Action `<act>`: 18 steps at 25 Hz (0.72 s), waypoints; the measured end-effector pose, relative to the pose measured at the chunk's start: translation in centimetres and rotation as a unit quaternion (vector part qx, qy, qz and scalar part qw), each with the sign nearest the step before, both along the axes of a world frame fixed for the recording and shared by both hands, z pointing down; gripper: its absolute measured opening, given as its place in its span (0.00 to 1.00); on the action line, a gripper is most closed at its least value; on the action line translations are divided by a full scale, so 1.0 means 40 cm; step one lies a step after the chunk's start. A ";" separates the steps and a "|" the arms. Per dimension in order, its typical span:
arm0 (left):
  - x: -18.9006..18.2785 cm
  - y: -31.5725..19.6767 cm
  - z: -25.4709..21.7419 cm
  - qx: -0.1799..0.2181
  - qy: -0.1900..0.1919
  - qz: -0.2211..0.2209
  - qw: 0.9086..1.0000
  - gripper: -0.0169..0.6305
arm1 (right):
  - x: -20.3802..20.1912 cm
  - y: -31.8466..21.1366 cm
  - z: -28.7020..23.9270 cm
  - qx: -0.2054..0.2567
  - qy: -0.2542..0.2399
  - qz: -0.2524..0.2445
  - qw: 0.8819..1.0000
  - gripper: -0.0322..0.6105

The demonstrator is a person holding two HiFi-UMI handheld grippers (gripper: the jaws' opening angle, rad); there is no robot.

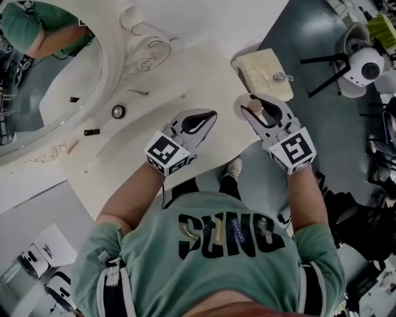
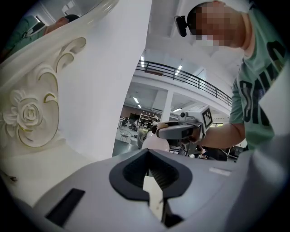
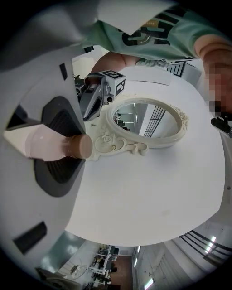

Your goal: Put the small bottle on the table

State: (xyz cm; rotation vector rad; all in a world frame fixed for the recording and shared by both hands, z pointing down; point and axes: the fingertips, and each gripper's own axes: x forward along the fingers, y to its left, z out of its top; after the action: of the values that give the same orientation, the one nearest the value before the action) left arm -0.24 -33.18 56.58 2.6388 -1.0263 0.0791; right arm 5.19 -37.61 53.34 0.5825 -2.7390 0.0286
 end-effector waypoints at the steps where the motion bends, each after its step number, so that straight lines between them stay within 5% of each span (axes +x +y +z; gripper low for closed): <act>1: -0.001 -0.005 0.016 0.000 0.000 -0.001 1.000 0.04 | -0.005 -0.005 0.023 -0.004 0.002 0.000 1.000 0.25; 18: -0.020 -0.047 0.179 -0.013 0.002 -0.011 1.000 0.04 | -0.048 -0.061 0.296 -0.019 0.025 0.014 0.999 0.25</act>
State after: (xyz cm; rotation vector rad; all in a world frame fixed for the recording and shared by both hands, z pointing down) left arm -1.05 -35.05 63.73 2.6031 -1.0445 0.0822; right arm 3.27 -40.06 65.17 0.6024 -2.6763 0.0730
